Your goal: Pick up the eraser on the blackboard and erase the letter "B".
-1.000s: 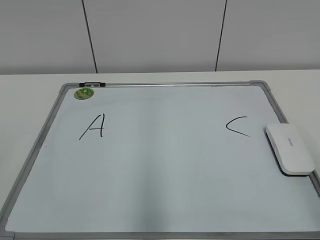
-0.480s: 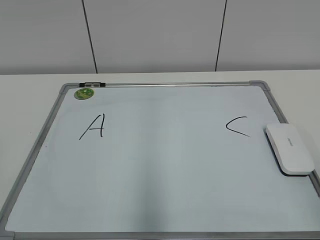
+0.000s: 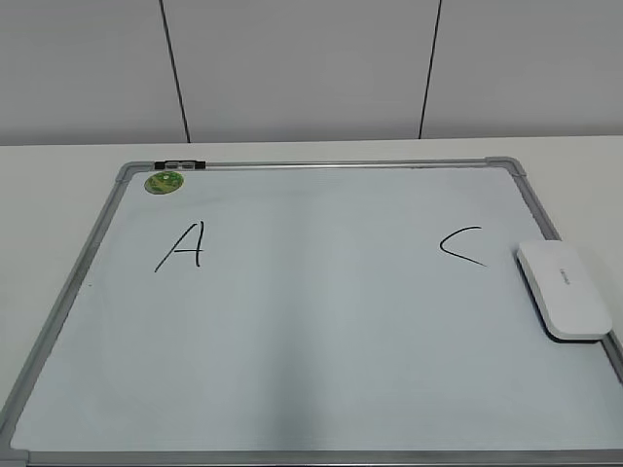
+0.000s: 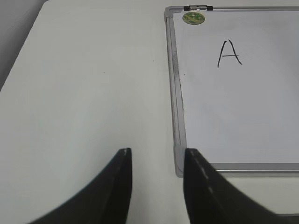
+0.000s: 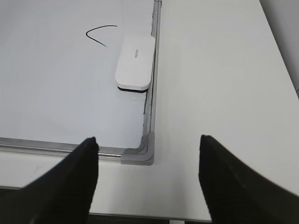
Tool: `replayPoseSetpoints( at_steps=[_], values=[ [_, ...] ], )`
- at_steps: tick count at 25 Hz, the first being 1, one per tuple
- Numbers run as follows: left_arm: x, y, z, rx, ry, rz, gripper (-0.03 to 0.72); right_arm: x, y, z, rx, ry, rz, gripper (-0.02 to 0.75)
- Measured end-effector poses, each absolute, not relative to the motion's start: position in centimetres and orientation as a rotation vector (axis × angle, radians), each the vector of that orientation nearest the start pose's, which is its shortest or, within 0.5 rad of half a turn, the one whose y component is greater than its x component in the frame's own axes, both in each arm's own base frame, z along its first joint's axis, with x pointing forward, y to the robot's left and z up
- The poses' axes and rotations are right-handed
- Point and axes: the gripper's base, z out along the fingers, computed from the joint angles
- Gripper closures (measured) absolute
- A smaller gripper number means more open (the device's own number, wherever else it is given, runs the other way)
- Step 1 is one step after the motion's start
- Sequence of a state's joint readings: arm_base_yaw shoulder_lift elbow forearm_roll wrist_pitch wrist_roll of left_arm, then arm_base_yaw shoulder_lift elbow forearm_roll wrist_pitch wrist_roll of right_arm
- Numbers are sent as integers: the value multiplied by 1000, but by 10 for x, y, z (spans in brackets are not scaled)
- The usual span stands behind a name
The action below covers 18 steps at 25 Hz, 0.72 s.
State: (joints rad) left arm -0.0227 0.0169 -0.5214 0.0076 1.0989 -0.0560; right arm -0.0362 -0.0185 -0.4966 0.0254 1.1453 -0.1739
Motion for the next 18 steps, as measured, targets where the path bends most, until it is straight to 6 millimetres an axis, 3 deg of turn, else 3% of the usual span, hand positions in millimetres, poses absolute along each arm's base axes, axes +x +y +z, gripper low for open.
replayPoseSetpoints(
  at_steps=[18],
  values=[
    [-6,1,280,-35,2078,-39,445,-11,3,269,-148,2110,-95,238]
  ],
)
